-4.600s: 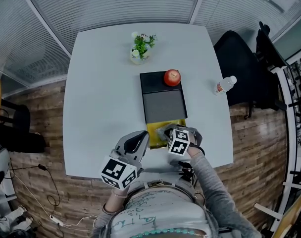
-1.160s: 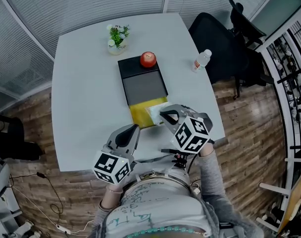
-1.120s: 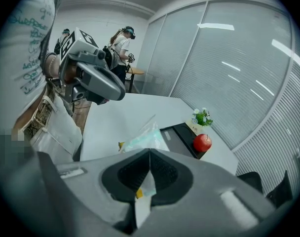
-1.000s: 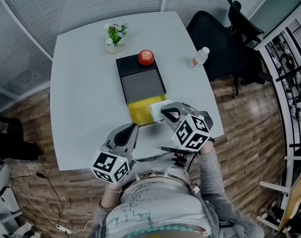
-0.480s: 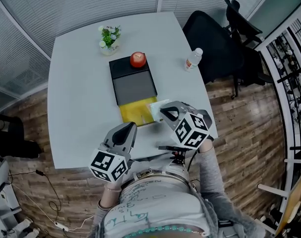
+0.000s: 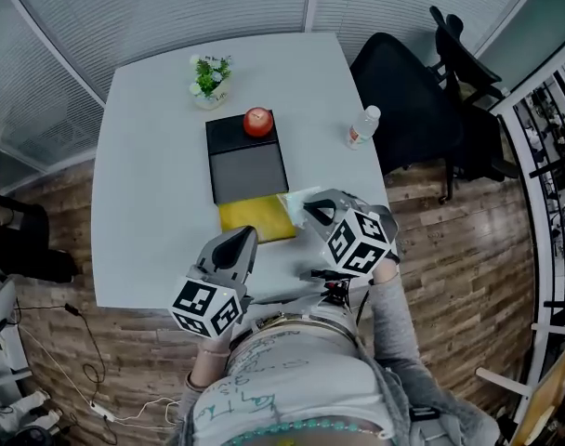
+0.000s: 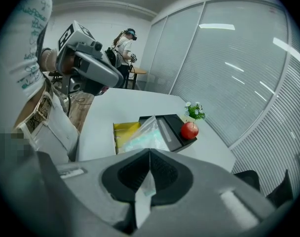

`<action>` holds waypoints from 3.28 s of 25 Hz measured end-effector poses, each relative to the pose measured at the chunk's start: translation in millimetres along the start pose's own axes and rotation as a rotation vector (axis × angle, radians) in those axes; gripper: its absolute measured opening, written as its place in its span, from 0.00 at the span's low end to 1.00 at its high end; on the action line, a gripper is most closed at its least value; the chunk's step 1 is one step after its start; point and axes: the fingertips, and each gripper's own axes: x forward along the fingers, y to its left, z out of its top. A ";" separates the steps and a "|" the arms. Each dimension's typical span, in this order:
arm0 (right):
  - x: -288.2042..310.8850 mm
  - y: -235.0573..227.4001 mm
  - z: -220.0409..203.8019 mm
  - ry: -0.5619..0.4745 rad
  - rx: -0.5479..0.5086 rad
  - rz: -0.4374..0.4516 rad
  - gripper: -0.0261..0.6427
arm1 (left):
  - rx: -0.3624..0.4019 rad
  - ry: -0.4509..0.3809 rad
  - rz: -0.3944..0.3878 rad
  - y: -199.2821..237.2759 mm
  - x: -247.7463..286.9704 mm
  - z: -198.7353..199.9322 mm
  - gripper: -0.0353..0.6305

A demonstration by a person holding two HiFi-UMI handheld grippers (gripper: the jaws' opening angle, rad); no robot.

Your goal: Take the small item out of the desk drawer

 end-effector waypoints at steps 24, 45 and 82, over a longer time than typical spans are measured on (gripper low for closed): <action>-12.2 -20.0 -46.5 -0.007 0.022 0.015 0.04 | -0.037 -0.021 0.078 -25.9 21.1 -11.8 0.05; -18.1 -21.9 -57.5 0.007 0.042 -0.004 0.04 | -0.031 -0.007 0.063 -34.5 21.0 -17.3 0.05; 20.6 -15.2 -92.0 0.081 0.095 0.044 0.04 | -0.046 0.022 0.035 -31.0 26.4 -25.4 0.05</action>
